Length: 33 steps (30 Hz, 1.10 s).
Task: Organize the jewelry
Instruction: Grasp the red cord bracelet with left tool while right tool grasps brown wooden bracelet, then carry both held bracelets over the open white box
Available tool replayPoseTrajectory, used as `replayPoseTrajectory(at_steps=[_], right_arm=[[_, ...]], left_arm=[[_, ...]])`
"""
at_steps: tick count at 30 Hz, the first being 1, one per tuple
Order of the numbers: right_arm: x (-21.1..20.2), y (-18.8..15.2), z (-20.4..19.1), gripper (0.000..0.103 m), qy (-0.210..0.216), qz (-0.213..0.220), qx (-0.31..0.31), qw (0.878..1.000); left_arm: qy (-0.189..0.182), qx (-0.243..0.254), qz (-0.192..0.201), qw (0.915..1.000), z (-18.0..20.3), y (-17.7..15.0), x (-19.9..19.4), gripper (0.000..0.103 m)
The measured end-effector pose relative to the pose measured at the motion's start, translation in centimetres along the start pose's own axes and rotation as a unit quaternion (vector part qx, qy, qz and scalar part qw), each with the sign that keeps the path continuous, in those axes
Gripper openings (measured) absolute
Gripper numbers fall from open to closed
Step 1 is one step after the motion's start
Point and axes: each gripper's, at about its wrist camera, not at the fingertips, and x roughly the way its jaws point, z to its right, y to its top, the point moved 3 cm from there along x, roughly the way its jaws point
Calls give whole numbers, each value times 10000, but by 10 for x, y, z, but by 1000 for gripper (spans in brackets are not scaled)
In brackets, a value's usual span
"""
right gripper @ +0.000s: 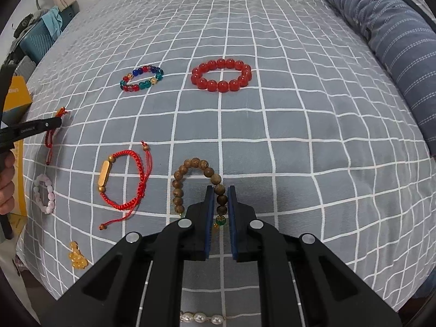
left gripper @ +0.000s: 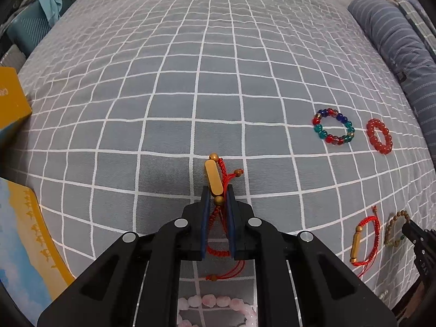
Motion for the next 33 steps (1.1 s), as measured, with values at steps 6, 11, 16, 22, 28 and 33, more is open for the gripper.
replayPoseTrajectory(at_steps=[6, 11, 16, 22, 28, 33], right_arm=[[-8, 2, 4, 9, -71, 81, 17, 9999], [-21, 5, 6, 9, -70, 209, 23, 9998], [-31, 7, 5, 9, -86, 328, 28, 9994], [-40, 6, 2, 8, -76, 452, 26, 9989], [-54, 10, -1, 8, -33, 623, 55, 9980], [-65, 13, -8, 8, -1, 771, 38, 9970]], left_arm=[[-77, -21, 39, 10000, 1, -1, -9, 10], [-136, -18, 106, 9998, 5, 0, -19, 10], [-198, 35, 244, 9995, 10, -1, -36, 10], [-276, 74, 370, 9989, 15, -2, -54, 10], [-243, 99, 465, 9986, 19, -4, -66, 10], [-260, 50, 510, 9983, 18, -6, -78, 10]])
